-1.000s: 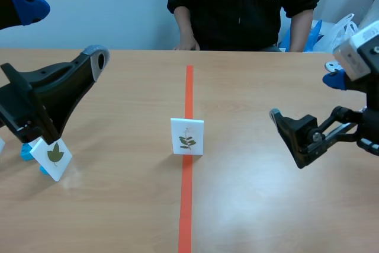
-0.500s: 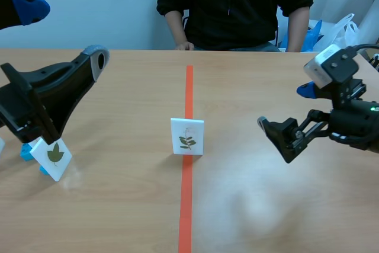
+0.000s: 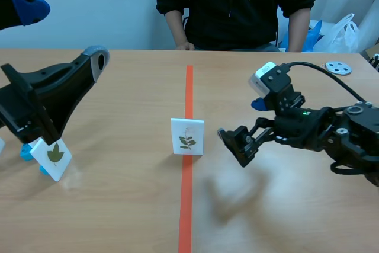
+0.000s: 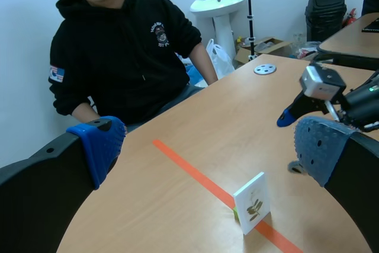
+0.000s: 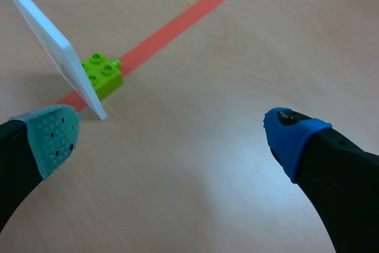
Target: Sort the leaf by its shape. The table is split by an orange tape line. A compound leaf with several leaflets goes to the left side, a simple leaf with one blade goes to the right side. Return to the home posture when a red brick is placed on the table.
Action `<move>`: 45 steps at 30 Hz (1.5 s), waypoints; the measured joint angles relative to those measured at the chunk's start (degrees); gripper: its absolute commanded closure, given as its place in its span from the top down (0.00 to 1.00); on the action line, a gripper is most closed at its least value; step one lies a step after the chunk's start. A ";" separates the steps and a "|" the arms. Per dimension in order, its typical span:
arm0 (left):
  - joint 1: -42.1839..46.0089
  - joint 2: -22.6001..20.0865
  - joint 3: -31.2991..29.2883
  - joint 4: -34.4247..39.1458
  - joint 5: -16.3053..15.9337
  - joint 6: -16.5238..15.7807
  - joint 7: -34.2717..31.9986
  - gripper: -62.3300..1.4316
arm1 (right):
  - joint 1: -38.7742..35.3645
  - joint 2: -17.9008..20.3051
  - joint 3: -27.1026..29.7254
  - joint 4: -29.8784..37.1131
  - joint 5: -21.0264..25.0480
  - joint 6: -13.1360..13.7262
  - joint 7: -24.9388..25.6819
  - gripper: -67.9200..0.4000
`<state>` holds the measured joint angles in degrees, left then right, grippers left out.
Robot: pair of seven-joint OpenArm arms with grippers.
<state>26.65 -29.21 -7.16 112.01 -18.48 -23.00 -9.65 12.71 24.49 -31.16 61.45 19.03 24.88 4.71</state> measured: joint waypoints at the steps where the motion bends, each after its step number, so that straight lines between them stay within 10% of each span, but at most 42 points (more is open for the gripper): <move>1: 0.00 0.00 0.00 0.00 0.00 0.00 0.00 0.98 | 1.03 -0.66 -1.05 -1.03 0.00 0.00 0.00 0.96; 18: 0.00 0.00 0.00 0.00 0.00 0.00 0.00 0.98 | 8.37 -12.70 -12.72 -15.78 -3.28 -1.51 2.03 0.96; 32: 0.00 0.00 0.00 0.00 0.00 0.00 0.00 0.98 | 8.35 -14.45 -15.45 -16.96 -6.62 -1.53 4.13 0.95; 45: -0.02 0.00 0.00 0.00 0.00 0.00 0.00 0.98 | 8.20 -14.43 -15.45 -16.94 -6.60 -4.33 6.23 0.37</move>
<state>26.63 -29.21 -7.16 112.01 -18.48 -23.00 -9.65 20.91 10.07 -46.61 44.51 12.43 20.56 10.94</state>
